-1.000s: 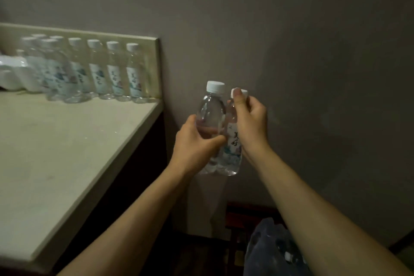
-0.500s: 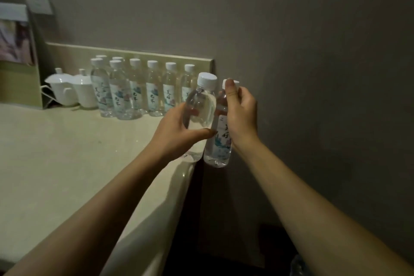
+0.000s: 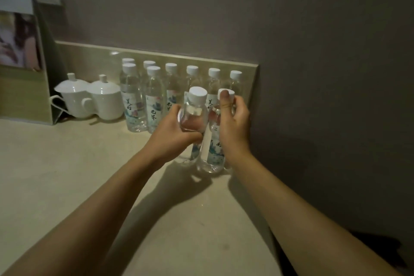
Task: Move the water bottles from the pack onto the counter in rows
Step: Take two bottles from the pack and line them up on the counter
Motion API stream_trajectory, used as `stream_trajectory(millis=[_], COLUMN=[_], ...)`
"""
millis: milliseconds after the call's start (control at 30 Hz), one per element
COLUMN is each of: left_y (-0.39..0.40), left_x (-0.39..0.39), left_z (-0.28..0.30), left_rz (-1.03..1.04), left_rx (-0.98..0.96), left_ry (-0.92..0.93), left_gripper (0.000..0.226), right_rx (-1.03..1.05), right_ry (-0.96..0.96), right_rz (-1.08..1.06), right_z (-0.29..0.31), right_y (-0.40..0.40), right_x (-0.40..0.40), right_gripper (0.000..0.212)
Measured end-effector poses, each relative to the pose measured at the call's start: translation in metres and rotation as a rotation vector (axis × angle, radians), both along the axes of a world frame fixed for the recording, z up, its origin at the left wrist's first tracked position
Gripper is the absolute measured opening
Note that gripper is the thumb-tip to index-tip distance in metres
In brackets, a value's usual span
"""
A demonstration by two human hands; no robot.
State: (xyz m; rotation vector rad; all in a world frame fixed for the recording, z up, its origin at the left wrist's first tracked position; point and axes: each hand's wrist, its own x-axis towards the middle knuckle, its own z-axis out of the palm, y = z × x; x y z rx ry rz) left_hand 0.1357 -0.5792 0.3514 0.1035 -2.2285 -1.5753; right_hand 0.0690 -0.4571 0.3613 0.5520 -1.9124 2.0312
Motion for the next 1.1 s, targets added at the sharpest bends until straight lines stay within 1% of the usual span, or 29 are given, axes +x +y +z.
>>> stream_trajectory(millis=[200, 233, 300, 367, 500, 567, 633, 733, 867, 1000, 1100], left_y=[-0.025, -0.028, -0.031, -0.032, -0.031, -0.031, -0.034, -0.037, -0.036, -0.037, -0.032], left_x=[-0.011, -0.011, -0.011, -0.008, 0.0, 0.001, -0.001, -0.001, 0.0, -0.002, 0.001], left_z=[-0.002, -0.004, -0.008, -0.01, -0.021, -0.029, -0.032, -0.032, -0.031, -0.034, -0.039], left_rz=[-0.132, -0.148, -0.19, -0.194, -0.113, -0.033, 0.024, 0.008, -0.007, 0.006, 0.077], left_rx=[0.085, 0.087, 0.053, -0.013, -0.309, -0.362, -0.4, -0.387, -0.355, -0.325, -0.338], left_ry=[-0.028, -0.019, -0.017, -0.015, 0.029, -0.012, -0.035, -0.028, -0.009, -0.005, -0.031], left_gripper=[0.05, 0.048, 0.049, 0.05, 0.05, 0.055, 0.061, 0.059, 0.054, 0.055, 0.059], right_rx=[0.067, 0.092, 0.175, 0.317, 0.735, 0.84, 0.824, 0.791, 0.795, 0.793, 0.812], right_ry=[0.029, 0.036, 0.035, 0.014, 0.011, -0.033, -0.086, -0.128, -0.141, -0.147, -0.155], right_rz=[0.015, 0.021, 0.052, 0.078, -0.056, -0.038, 0.003, 0.014, -0.042, -0.124, -0.131], right_z=[-0.006, -0.009, -0.02, -0.034, -0.053, -0.056, -0.057, -0.056, -0.058, -0.059, -0.062], right_y=[-0.011, -0.009, 0.001, 0.013, 0.031, 0.033, 0.032, 0.029, 0.021, 0.01, 0.011], right_x=[0.001, 0.002, 0.007, 0.011, 0.013, 0.016, 0.018, 0.016, 0.015, 0.018, 0.022], right_gripper=[0.036, 0.04, 0.057, 0.071, 0.075, 0.082, 0.089, 0.092, 0.081, 0.082, 0.073])
